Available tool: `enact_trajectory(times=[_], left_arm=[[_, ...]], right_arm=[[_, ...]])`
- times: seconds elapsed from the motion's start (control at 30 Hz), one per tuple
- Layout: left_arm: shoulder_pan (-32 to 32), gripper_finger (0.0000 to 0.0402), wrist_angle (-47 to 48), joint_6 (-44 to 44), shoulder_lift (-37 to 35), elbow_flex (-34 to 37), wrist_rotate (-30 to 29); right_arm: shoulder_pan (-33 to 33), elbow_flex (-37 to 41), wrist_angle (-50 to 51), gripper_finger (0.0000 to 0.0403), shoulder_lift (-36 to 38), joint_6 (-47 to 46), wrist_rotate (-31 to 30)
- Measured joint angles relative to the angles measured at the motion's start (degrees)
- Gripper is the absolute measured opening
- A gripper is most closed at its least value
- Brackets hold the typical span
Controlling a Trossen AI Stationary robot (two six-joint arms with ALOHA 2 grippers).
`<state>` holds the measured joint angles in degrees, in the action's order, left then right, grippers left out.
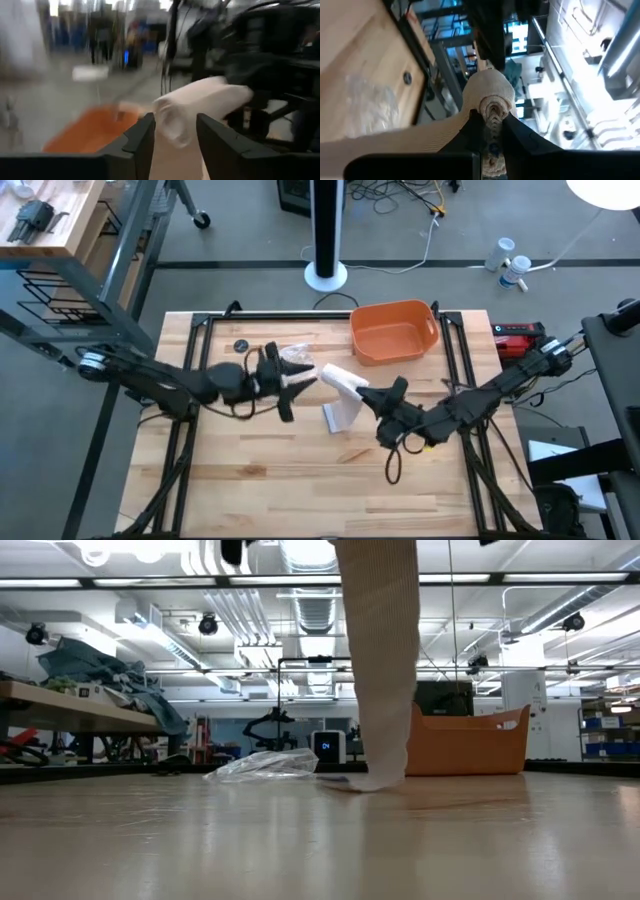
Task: Roll bandage
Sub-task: Roll the brown bandage
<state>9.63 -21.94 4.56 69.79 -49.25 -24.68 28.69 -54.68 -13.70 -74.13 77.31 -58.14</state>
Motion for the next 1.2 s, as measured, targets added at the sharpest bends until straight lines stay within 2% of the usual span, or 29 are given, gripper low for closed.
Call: enact_trajectory(times=[0.07,0.13,0.2,0.3,0.4,0.67,0.8,1.07,1.2], left_arm=[[-1.62,0.0130,9.25,6.43,-1.20,-2.34,0.23],[-1.88,0.0126,12.95,8.49,-1.83,-3.02,0.94],[-1.77,0.0125,11.91,7.70,-1.75,-3.10,4.12],[-1.78,0.0130,9.43,6.39,-1.70,-2.98,11.96],[-1.95,0.0141,8.43,6.01,-0.67,-2.82,12.01],[-4.25,0.0167,8.69,6.01,2.84,-2.71,11.79],[-4.44,0.0168,5.70,4.88,4.11,-2.71,16.36],[-4.87,0.0152,-6.16,4.19,9.51,-2.69,18.85],[-5.03,0.0126,-9.58,0.80,11.49,-2.69,18.31]], right_arm=[[0.31,0.01,-2.01,0.0030,-1.41,3.22,-1.44],[0.69,0.01,-3.60,0.0030,-2.59,7.12,-3.03],[0.87,0.01,-4.77,0.0030,-3.68,11.49,-4.48],[0.83,-0.10,-5.00,0.0030,-5.26,16.80,-7.18],[0.85,-0.24,-5.23,0.0030,-6.76,19.21,-8.63],[2.50,-0.24,-6.08,0.0030,-8.17,19.81,-9.69],[3.10,-0.34,-6.86,0.0030,-8.17,19.79,-10.37],[3.44,-0.34,-6.92,0.0030,-8.17,18.24,-10.70],[3.72,-0.32,-7.23,0.0030,-8.17,14.60,-10.91]])
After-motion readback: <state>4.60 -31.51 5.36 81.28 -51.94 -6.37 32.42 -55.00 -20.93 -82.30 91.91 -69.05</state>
